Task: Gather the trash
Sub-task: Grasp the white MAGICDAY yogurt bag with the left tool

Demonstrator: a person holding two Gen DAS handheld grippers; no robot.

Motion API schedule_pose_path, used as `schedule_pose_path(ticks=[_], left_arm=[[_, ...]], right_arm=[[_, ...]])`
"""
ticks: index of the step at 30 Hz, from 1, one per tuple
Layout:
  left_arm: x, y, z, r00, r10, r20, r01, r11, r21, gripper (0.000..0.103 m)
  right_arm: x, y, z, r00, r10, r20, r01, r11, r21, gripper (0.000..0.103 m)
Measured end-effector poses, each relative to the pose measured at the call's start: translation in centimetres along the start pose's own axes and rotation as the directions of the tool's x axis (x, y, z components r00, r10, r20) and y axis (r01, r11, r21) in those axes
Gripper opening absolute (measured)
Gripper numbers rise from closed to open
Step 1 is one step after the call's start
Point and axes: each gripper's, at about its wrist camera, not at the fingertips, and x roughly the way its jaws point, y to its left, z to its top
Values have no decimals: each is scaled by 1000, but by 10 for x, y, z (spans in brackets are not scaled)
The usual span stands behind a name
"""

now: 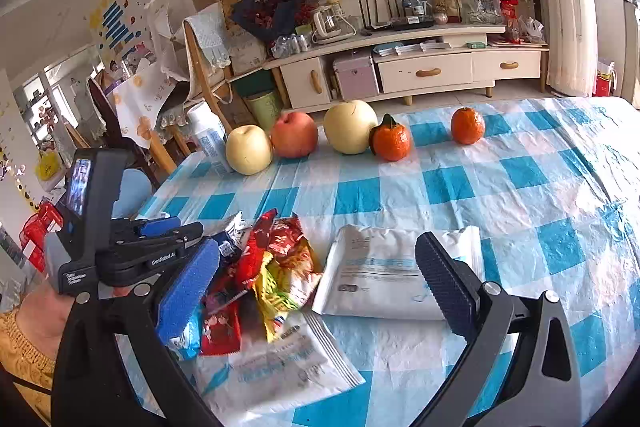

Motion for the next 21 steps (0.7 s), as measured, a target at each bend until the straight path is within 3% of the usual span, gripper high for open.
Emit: schedule_pose_path(ticks=[3, 6, 7, 12, 16, 21], left_arm=[[-16, 5, -13, 999, -45, 28, 46, 999, -24, 42], [-35, 27, -26, 996, 6, 94, 1, 997, -79, 64], [-39, 40, -30, 993, 41, 115, -29, 994, -108, 67], [-26, 99, -39, 982, 172, 75, -150, 961, -234, 67], [-7, 120, -39, 987, 152, 47, -131, 947, -294, 67], [27, 126, -32, 986, 164, -13, -160, 938, -309, 67]], right_arm=[[4, 3, -3, 999, 24, -25, -24, 1000, -12, 99], [6, 7, -5, 998, 46, -44, -47, 999, -22, 99], [7, 8, -5, 997, 55, -49, -56, 998, -22, 99], [15, 14, -8, 992, 85, -94, -89, 995, -33, 99], [17, 14, -8, 993, 51, -105, -56, 997, -48, 99], [20, -1, -10, 991, -26, -131, 21, 999, -41, 99]])
